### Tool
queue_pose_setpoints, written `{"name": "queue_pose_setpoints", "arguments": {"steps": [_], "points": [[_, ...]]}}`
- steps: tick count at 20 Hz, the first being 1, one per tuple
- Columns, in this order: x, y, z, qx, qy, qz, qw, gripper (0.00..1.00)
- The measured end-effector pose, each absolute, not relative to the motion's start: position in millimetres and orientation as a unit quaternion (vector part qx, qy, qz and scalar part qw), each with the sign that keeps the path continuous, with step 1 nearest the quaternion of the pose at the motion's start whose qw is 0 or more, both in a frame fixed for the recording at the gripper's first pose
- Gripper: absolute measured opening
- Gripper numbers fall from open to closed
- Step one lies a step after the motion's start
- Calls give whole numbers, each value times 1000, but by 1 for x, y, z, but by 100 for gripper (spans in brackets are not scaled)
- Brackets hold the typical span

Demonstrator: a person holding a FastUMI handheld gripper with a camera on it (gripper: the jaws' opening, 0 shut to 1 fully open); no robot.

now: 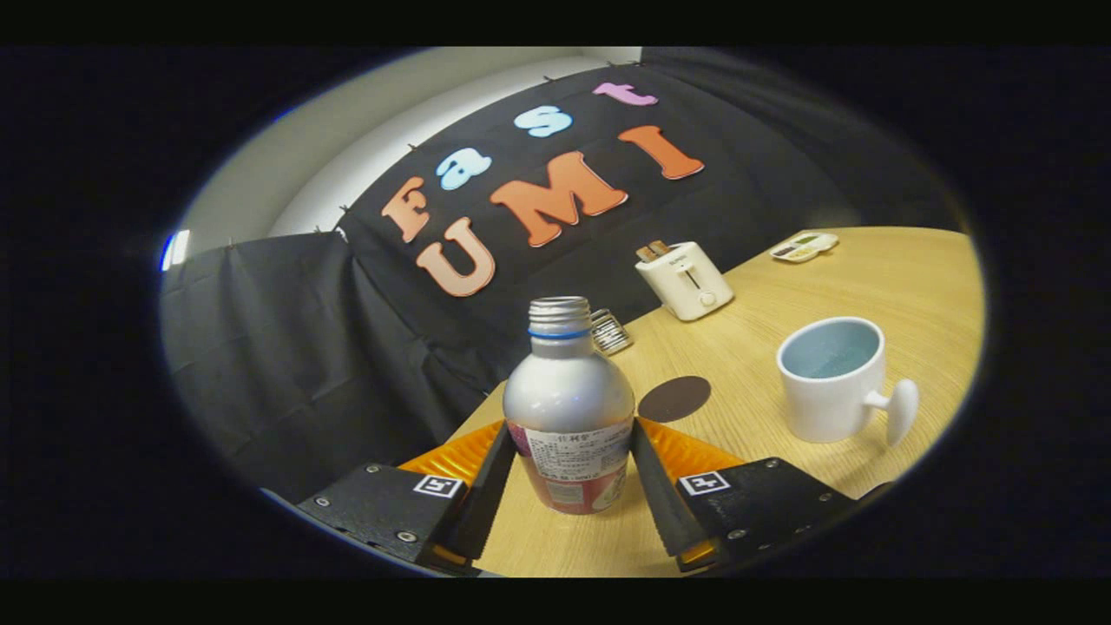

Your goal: Take the bottle from table, then pour the juice into the cup, finally place the bottle on the coaster

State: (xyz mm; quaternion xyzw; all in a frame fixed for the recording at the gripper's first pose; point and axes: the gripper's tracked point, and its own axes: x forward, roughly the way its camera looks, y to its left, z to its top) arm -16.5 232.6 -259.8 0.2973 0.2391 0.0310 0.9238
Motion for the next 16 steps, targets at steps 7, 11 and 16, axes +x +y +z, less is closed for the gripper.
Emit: {"name": "queue_pose_setpoints", "arguments": {"steps": [7,11,16], "points": [[-16,212,-263,426,246,-1,871,75],[-16,207,-260,495,240,-16,835,75],[-15,196,-257,581,235,-22,779,75]]}}
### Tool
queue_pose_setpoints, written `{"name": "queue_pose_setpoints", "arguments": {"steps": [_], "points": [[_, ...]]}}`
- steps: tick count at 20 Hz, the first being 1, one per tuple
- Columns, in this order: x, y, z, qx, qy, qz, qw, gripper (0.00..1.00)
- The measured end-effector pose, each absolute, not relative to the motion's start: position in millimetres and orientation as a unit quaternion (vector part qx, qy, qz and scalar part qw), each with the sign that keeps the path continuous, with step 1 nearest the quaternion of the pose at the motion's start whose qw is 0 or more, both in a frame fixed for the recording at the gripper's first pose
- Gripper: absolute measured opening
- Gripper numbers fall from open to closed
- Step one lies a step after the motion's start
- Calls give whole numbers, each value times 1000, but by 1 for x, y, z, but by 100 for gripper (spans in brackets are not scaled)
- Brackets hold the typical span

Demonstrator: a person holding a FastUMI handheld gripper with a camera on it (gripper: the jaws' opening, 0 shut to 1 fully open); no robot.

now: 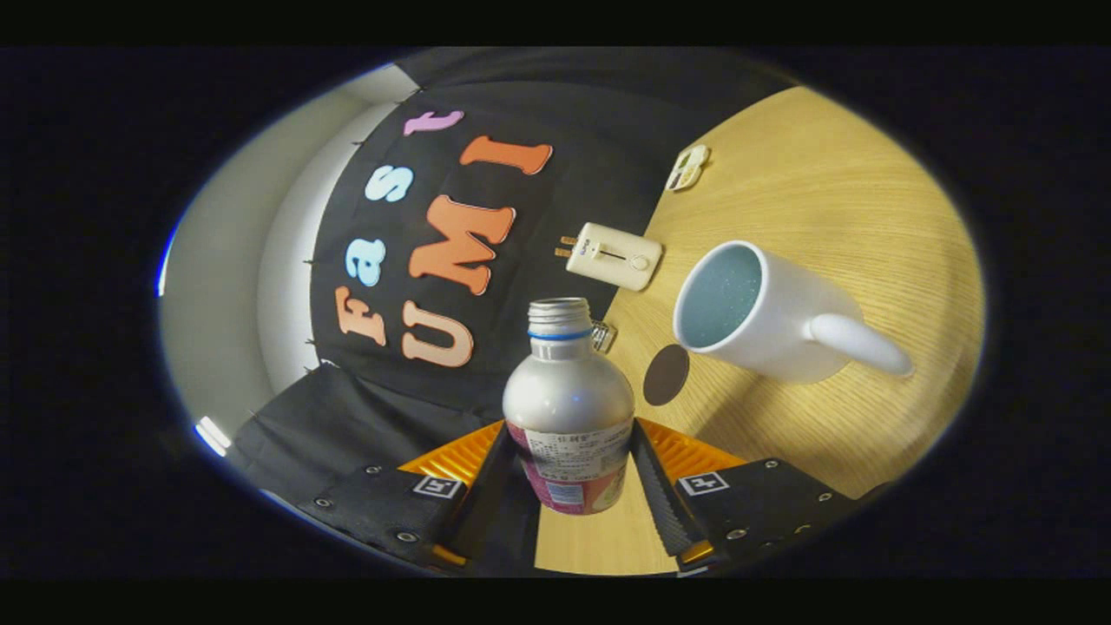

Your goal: Take the bottle from table, then pour the juice into the cup, finally place the bottle on the coaster

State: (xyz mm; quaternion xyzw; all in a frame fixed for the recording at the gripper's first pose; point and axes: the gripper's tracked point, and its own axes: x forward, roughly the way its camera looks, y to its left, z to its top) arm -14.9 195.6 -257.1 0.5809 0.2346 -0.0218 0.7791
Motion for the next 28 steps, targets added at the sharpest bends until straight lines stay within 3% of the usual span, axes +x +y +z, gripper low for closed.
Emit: {"name": "queue_pose_setpoints", "arguments": {"steps": [12,28], "points": [[-4,179,-243,710,214,-52,669,75],[2,181,-243,781,203,-71,587,75]]}}
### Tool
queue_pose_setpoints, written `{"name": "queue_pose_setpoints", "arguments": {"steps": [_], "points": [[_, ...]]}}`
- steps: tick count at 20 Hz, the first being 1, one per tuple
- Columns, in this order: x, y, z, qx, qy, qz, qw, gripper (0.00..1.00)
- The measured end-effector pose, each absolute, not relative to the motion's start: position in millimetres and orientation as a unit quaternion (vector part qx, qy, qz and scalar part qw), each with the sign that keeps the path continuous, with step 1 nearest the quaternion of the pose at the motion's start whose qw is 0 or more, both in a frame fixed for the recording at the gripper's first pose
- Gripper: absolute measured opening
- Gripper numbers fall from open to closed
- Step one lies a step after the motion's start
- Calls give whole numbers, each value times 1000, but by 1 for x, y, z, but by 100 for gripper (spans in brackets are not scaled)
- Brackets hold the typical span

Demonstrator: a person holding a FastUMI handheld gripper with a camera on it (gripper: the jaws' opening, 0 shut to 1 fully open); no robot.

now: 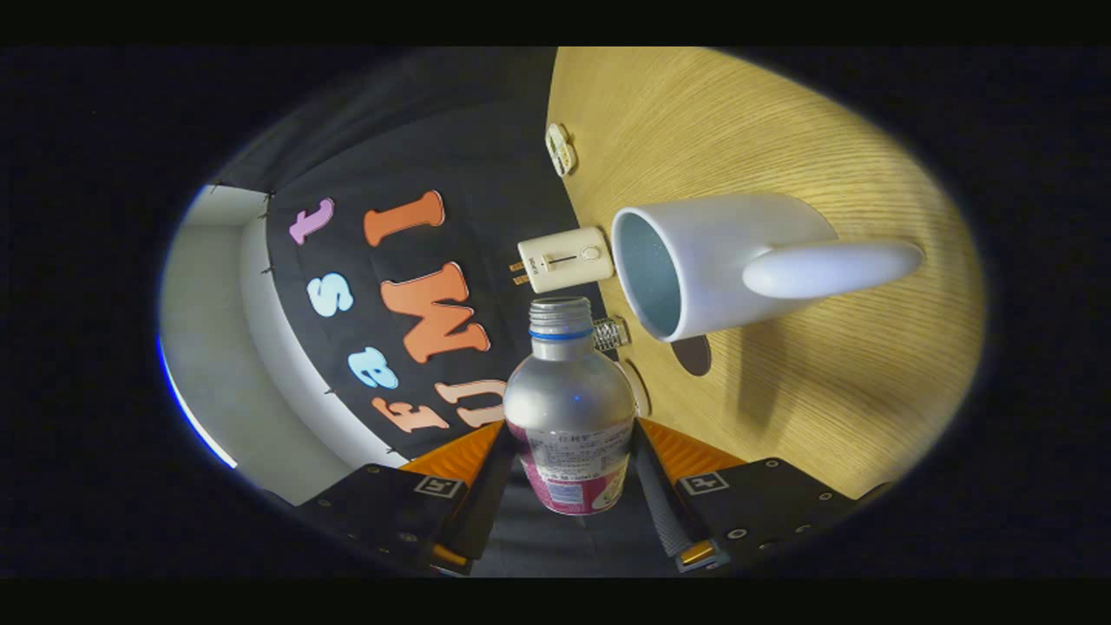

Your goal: Take the bottle from table, then pour the juice into the cup, finally place the bottle on the coaster

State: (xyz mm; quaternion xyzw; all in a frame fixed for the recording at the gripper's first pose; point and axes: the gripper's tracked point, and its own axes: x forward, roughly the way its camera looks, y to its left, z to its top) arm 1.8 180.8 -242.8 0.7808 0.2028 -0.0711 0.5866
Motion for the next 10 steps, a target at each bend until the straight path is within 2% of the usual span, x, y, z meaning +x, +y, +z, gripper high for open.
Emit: {"name": "queue_pose_setpoints", "arguments": {"steps": [10], "points": [[6,180,-237,816,188,-70,542,75]]}}
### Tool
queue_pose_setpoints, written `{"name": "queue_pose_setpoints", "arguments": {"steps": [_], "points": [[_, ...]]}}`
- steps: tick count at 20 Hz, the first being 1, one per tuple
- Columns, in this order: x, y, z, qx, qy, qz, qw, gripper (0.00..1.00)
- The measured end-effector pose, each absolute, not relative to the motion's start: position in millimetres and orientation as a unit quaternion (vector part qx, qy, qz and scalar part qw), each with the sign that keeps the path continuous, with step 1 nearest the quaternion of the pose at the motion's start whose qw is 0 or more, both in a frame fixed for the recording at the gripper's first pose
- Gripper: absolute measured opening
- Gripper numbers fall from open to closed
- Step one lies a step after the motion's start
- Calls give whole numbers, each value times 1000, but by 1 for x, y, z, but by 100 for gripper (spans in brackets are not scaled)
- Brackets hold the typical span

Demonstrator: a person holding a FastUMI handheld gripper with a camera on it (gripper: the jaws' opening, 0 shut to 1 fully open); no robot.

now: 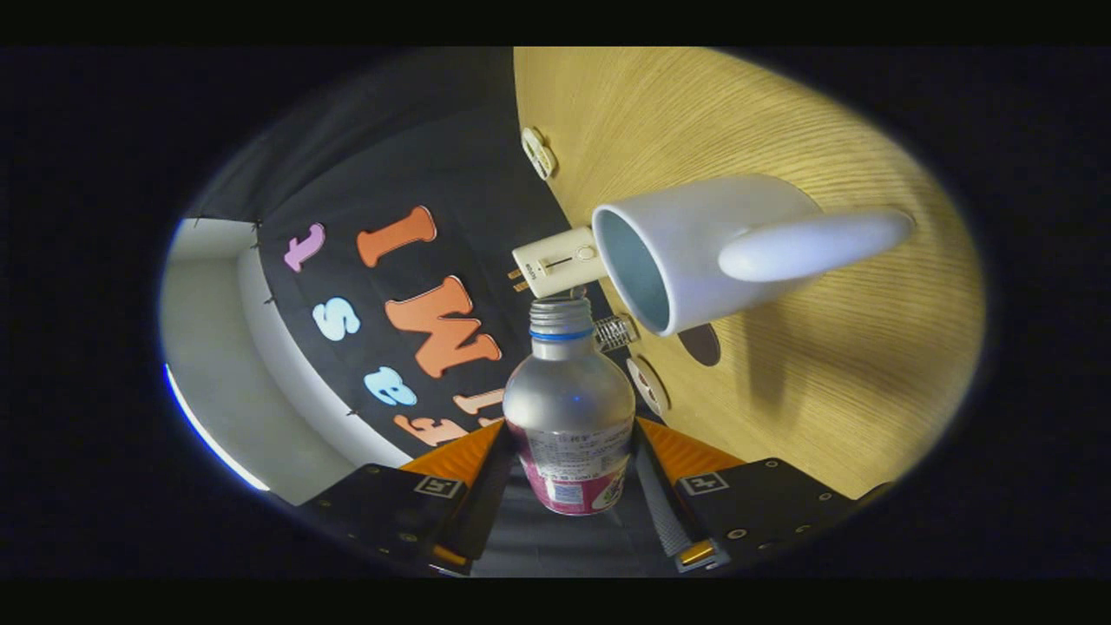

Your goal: Take the bottle from table, then pour the juice into the cup, finally place the bottle on the coaster

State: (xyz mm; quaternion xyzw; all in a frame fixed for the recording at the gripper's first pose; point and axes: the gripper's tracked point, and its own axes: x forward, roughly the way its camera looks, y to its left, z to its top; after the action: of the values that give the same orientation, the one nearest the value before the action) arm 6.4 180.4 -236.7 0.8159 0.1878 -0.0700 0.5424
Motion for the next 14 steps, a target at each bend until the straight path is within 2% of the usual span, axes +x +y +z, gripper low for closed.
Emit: {"name": "queue_pose_setpoints", "arguments": {"steps": [14], "points": [[4,177,-234,830,182,-67,522,75]]}}
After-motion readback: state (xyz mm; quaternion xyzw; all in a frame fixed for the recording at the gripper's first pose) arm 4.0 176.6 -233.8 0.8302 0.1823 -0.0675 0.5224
